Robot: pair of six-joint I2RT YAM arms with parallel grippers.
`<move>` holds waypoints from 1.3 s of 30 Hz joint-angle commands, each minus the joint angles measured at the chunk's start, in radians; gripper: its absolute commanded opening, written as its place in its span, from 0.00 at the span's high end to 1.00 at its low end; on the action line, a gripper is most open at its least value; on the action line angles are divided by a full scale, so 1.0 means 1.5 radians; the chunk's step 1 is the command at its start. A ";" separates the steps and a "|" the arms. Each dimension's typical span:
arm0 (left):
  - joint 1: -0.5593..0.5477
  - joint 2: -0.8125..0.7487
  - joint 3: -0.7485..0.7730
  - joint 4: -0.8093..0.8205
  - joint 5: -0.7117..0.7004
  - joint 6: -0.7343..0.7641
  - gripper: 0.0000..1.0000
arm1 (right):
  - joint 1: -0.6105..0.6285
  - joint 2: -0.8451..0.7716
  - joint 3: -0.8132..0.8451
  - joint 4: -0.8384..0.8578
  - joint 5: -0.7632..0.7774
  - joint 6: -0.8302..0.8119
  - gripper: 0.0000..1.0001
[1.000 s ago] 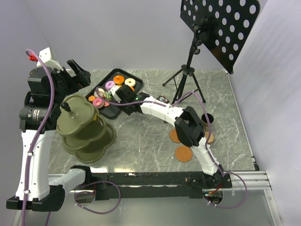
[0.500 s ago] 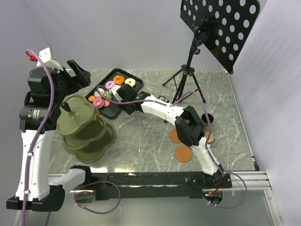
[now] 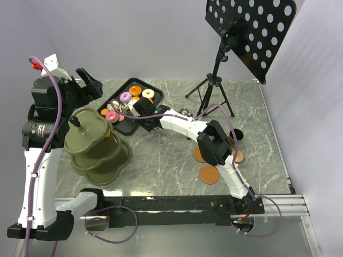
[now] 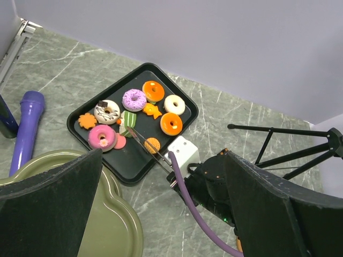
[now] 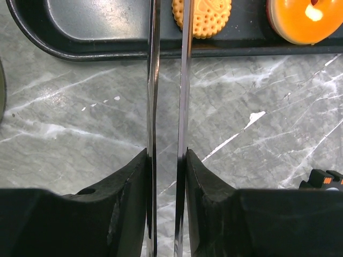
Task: Serve the afternoon tea
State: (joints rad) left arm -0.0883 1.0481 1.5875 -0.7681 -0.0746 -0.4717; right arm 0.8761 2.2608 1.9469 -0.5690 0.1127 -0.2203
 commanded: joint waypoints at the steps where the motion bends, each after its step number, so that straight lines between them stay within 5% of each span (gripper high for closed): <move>1: 0.003 -0.014 0.007 0.016 -0.013 0.011 0.00 | -0.004 -0.030 0.031 0.021 0.008 0.007 0.82; 7: 0.003 -0.013 0.009 0.016 -0.011 0.008 0.00 | -0.005 -0.058 0.027 0.035 0.024 0.004 1.00; 29: 0.004 -0.010 0.011 0.020 0.000 -0.003 0.00 | 0.007 -0.268 -0.130 0.025 0.019 0.018 1.00; 39: 0.004 0.000 0.016 0.026 0.012 -0.017 0.00 | 0.055 -0.490 -0.290 0.011 0.029 -0.006 1.00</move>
State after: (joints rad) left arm -0.0883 1.0489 1.5875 -0.7677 -0.0753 -0.4805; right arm 0.9222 1.7157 1.5593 -0.5850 0.1410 -0.2066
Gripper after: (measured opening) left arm 0.995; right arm 0.316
